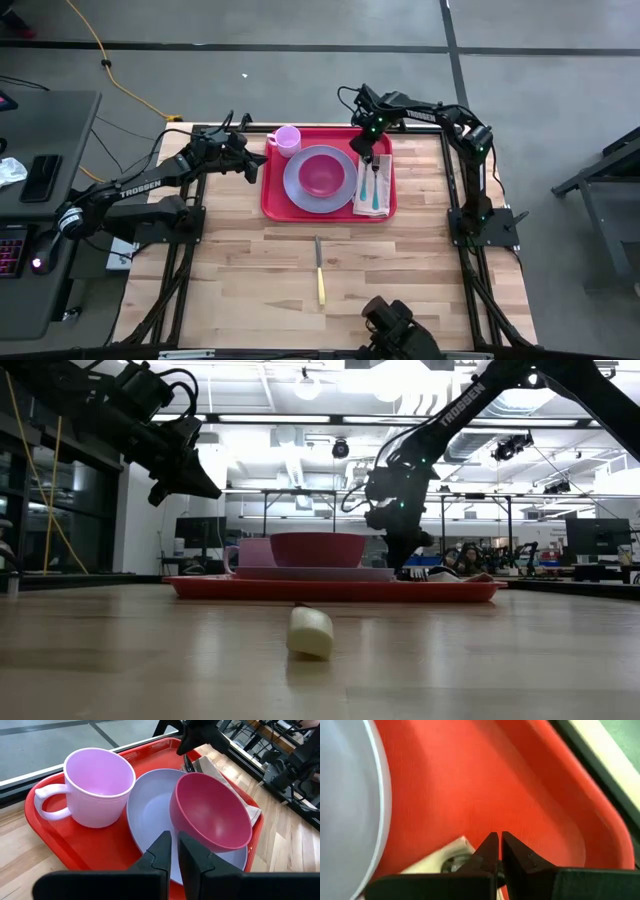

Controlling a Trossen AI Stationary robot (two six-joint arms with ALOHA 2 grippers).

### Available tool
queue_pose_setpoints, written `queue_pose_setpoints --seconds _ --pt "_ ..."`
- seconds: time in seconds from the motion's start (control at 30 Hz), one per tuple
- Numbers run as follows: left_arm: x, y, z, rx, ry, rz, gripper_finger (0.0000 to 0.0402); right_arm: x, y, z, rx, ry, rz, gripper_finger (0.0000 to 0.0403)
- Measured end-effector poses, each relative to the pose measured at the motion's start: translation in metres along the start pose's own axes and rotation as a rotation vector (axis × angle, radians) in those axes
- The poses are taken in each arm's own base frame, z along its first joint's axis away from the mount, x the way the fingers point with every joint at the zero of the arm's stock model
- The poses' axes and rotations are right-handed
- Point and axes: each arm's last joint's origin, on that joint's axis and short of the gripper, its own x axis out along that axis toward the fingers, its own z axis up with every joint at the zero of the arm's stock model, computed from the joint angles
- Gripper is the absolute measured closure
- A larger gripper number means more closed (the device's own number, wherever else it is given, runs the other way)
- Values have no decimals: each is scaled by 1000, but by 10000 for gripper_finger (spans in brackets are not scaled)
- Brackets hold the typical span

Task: Set up tray
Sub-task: Put the blue spoon on the white napkin to the left of the blue fork

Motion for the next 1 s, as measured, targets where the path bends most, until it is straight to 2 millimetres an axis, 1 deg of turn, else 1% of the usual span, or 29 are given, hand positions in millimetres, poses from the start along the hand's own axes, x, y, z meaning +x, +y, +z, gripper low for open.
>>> queue_pose_setpoints --seconds 0.2,0.4,0.53,0.63,1.0 --pt "0 0 0 0 0 0 339 0 0 -6 -24 66 -17 403" --pt "0 0 0 7 0 1 339 0 0 -6 -23 63 -28 403" --pt "0 0 0 4 0 1 339 0 -3 -4 -21 43 -74 403" --pt "0 0 0 3 0 1 339 -1 -7 -5 -9 50 -66 403" --pt "0 0 0 2 0 1 339 -1 -6 -9 -9 94 -60 403"
